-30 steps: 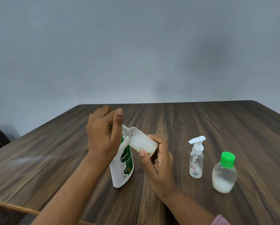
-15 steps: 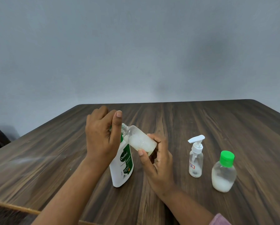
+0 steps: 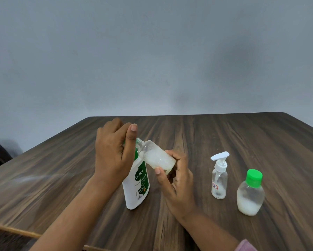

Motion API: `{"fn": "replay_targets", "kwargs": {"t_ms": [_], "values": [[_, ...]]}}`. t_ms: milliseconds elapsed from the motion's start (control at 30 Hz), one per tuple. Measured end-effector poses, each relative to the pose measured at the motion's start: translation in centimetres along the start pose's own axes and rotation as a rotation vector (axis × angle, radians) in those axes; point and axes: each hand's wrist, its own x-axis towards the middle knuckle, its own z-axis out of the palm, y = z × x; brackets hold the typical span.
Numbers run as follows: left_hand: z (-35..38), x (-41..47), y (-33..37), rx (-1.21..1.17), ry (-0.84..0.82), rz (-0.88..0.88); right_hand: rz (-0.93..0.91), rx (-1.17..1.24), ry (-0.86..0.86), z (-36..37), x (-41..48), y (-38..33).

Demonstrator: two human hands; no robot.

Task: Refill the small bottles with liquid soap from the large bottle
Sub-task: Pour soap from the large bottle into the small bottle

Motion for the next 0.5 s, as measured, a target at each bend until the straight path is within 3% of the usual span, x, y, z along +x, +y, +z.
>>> {"fn": "replay_targets", "kwargs": {"t_ms": [500], "values": [[-0.05,-0.21,-0.31,-0.034,0.001,-0.002,0.001,0.01,0.002,0.1,-0.04,0.22]]}}
